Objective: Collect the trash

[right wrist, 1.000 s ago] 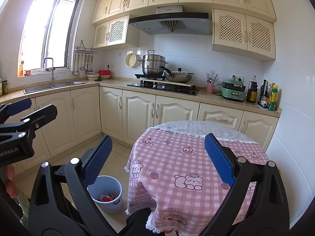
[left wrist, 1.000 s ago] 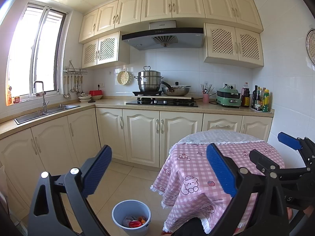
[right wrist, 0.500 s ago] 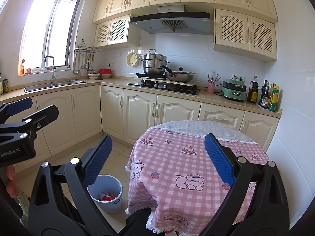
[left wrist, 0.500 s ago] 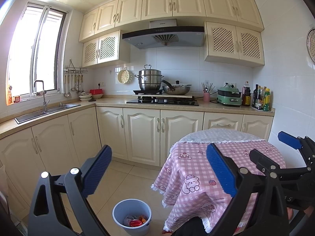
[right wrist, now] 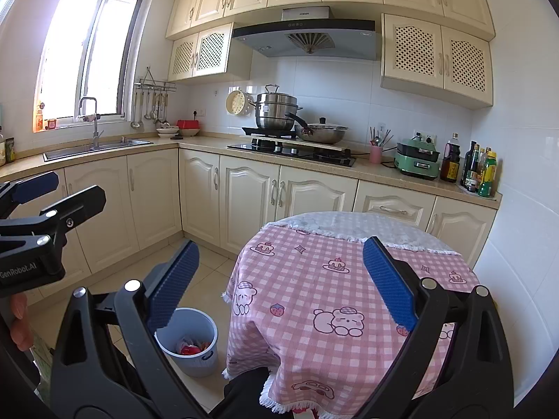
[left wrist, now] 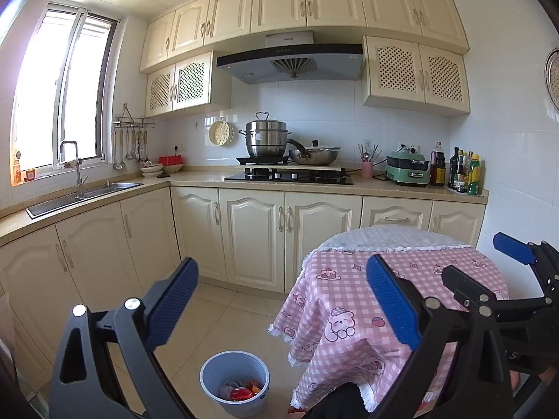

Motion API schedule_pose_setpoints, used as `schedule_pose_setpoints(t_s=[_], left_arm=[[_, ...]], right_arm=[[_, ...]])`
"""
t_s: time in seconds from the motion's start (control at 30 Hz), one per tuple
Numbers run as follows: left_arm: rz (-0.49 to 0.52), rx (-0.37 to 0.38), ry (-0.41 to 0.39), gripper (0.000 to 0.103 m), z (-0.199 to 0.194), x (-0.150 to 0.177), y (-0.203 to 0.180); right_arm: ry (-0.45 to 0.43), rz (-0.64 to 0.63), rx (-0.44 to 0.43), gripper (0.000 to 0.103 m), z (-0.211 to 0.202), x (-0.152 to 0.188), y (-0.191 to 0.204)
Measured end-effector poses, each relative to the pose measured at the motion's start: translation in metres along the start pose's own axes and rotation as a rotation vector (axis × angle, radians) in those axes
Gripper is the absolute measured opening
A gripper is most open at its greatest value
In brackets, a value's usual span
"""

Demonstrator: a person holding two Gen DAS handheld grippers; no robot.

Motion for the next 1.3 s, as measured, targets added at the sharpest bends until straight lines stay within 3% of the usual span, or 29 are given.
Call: schedule_pose_setpoints(t_s=[1.3], left_arm=[[-0.010, -0.006, 0.035, 0.095, 0.011, 0.006, 0.002]], right_arm=[[0.026, -0.011, -0.020, 0.093, 0.010, 0.009, -0.010]])
Point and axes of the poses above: each gripper's, at about its wrist camera, not at the fingertips, and z roughly the way its jaws point, y to its left, x to its underside, the point moved 2 cm from there along z, roughly the way its jaws point, and after that the axes turned 12 degrees about x, right-handed, at the moved point
